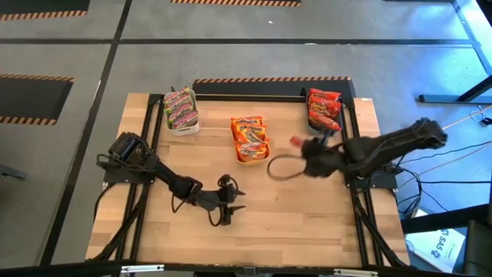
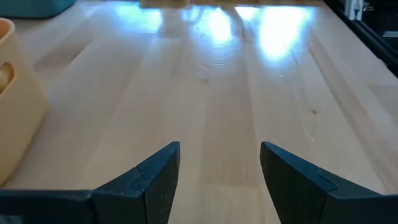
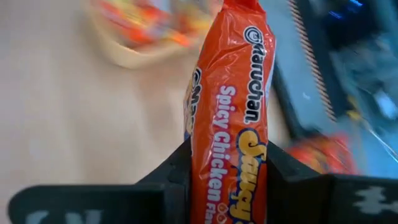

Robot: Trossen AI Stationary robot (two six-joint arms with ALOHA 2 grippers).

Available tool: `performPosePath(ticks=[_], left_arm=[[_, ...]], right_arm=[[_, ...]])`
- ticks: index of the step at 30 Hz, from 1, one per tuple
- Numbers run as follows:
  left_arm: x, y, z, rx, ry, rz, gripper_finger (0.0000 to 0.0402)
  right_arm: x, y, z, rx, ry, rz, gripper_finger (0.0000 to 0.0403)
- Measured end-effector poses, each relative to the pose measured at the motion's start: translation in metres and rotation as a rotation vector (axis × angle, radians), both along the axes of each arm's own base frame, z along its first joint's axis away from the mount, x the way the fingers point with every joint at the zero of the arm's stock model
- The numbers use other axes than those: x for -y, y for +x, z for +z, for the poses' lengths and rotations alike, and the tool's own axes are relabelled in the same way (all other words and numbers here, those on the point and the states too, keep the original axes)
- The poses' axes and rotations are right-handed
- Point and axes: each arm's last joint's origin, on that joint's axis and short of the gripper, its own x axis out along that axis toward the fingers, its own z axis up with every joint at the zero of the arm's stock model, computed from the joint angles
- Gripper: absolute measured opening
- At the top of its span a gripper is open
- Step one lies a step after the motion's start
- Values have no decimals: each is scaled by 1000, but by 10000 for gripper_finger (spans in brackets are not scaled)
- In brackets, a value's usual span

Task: Sort Maruchan noodles
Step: Put the red noodle pack into the green bin

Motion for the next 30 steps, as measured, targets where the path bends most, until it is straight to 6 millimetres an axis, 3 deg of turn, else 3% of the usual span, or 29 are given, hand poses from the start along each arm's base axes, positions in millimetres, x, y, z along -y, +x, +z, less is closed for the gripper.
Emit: performPosePath(ticks=[6,15,22,30], left_arm=[[-1,1,0,0,0,4,218],[-1,0,-1,-4,3,5,218],[-1,0,-1,-8,5,5,218],[-2,0,-1,-8,6,7,218]], right_arm=[[54,-31,-2,-57,-46,-204,99],[119,-40,-24,-193,45,-287,90],[146,-47,-36,-186,90,-294,91],[163,-56,-53,-239,45,-279,97]])
